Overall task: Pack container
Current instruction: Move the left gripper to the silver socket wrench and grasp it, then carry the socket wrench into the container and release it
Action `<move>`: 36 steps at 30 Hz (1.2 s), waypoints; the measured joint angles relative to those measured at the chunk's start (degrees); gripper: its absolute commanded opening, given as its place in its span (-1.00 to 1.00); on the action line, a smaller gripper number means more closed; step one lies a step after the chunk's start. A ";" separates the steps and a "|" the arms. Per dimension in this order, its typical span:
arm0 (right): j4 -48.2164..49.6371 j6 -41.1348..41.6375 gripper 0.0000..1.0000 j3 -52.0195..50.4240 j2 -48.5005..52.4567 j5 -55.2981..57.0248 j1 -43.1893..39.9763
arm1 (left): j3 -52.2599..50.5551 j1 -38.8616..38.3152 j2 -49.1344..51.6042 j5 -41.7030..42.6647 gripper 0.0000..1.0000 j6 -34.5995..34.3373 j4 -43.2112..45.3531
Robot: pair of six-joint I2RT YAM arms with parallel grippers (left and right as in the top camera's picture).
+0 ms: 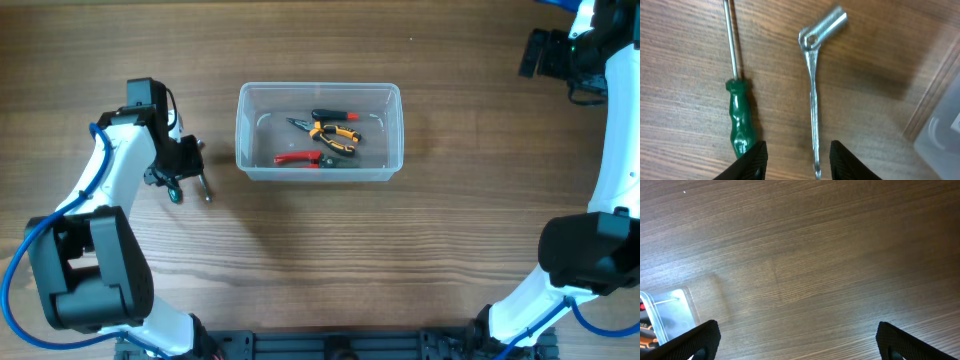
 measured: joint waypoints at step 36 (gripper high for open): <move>-0.02 0.00 0.99 0.00 0.00 0.00 0.00 | 19.54 -0.02 -1.51 3.67 -0.92 -0.76 -3.32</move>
